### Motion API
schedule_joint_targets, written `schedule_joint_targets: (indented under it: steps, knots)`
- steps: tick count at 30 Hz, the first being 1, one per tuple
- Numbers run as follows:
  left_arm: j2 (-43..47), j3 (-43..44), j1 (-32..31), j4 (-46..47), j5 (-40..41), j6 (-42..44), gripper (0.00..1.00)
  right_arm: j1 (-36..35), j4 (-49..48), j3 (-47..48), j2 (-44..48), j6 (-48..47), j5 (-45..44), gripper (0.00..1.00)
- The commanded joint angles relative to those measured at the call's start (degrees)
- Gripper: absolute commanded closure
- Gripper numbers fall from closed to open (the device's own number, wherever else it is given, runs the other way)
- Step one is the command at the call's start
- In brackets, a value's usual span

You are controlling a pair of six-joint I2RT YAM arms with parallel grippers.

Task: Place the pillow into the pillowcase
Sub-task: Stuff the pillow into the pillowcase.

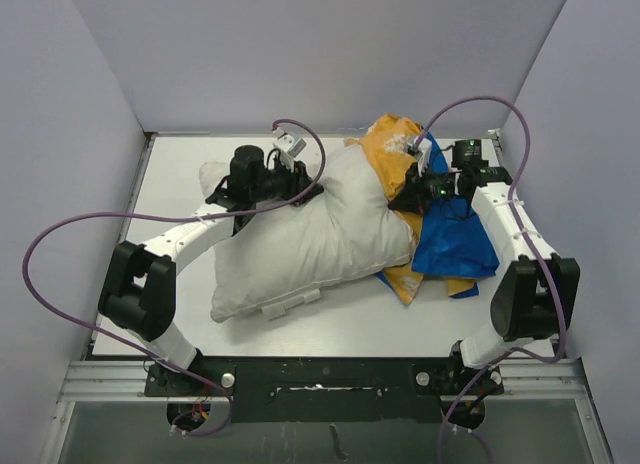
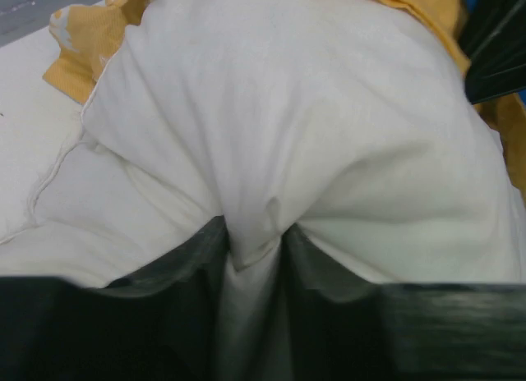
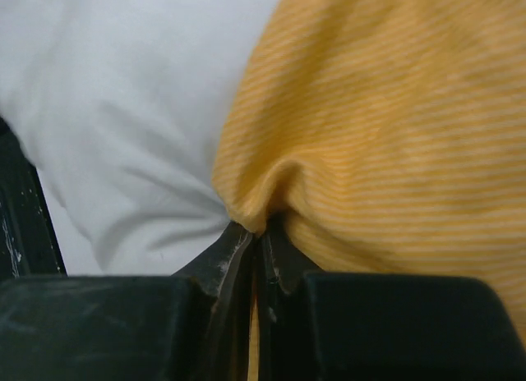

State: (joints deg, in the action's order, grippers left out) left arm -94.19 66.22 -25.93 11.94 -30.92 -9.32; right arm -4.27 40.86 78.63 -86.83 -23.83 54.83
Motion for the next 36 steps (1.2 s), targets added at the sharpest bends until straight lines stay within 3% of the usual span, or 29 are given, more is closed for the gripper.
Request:
schedule_joint_targets:
  steps: [1, 3, 4, 8, 10, 15, 18, 27, 28, 29, 31, 32, 34, 36]
  knots:
    - [2.9, 1.2, -1.5, -2.6, 0.3, -0.5, 0.56, 4.2, -0.1, -6.6, -4.4, -2.2, -3.1, 1.0]
    - [6.9, 1.5, -1.0, -5.1, 3.5, 3.7, 0.35, 5.2, -2.2, -9.7, -2.0, -2.1, -1.7, 1.0]
    - [9.4, 1.6, -0.8, -6.2, 3.6, 6.3, 0.31, 5.3, -3.1, -10.8, -0.8, -2.0, -1.0, 1.0]
    - [18.3, 1.3, -3.6, -10.1, -5.3, 19.1, 0.27, 5.5, -5.3, -13.0, 1.5, -1.7, 4.3, 1.0]
    - [21.7, 0.3, -11.0, -14.6, -4.2, 30.0, 0.24, 6.2, -5.2, -13.0, 2.1, -1.9, 6.8, 1.0]
    - [21.2, -5.2, -32.6, -22.5, 12.5, 56.0, 0.21, 8.1, -6.6, -14.6, 3.8, -0.9, 12.7, 1.0]
    - [15.0, -4.5, -37.9, -22.2, 22.0, 60.1, 0.21, 8.6, -7.1, -15.4, 4.4, -0.4, 14.6, 1.0]
    - [-3.0, 0.5, -37.8, -7.5, 38.6, 63.1, 0.2, 8.6, -6.8, -16.3, 5.7, -0.7, 17.3, 1.0]
    - [-4.6, 0.6, -37.5, -5.8, 40.7, 62.6, 0.24, 8.7, -6.5, -16.2, 5.9, -1.0, 17.9, 1.0]
    - [-6.0, 1.6, -36.7, -5.1, 42.4, 61.0, 0.35, 8.6, -5.6, -15.9, 6.3, -2.0, 18.5, 1.0]
    - [-8.3, 5.6, -34.7, -8.1, 44.0, 51.8, 0.93, 8.2, -2.0, -14.3, 7.5, -6.1, 21.8, 1.0]
    - [-9.1, 8.6, -33.3, -12.6, 42.2, 46.1, 1.0, 7.0, 0.5, -13.0, 8.8, -8.0, 22.6, 1.0]
    - [-9.9, 13.3, -30.0, -18.6, 36.4, 35.2, 1.0, 2.0, 4.1, -8.1, 11.1, -10.2, 18.3, 1.0]
    - [-9.2, 14.6, -26.3, -18.0, 30.2, 24.7, 1.0, -1.9, 7.3, -0.6, 11.4, -9.5, 17.8, 1.0]
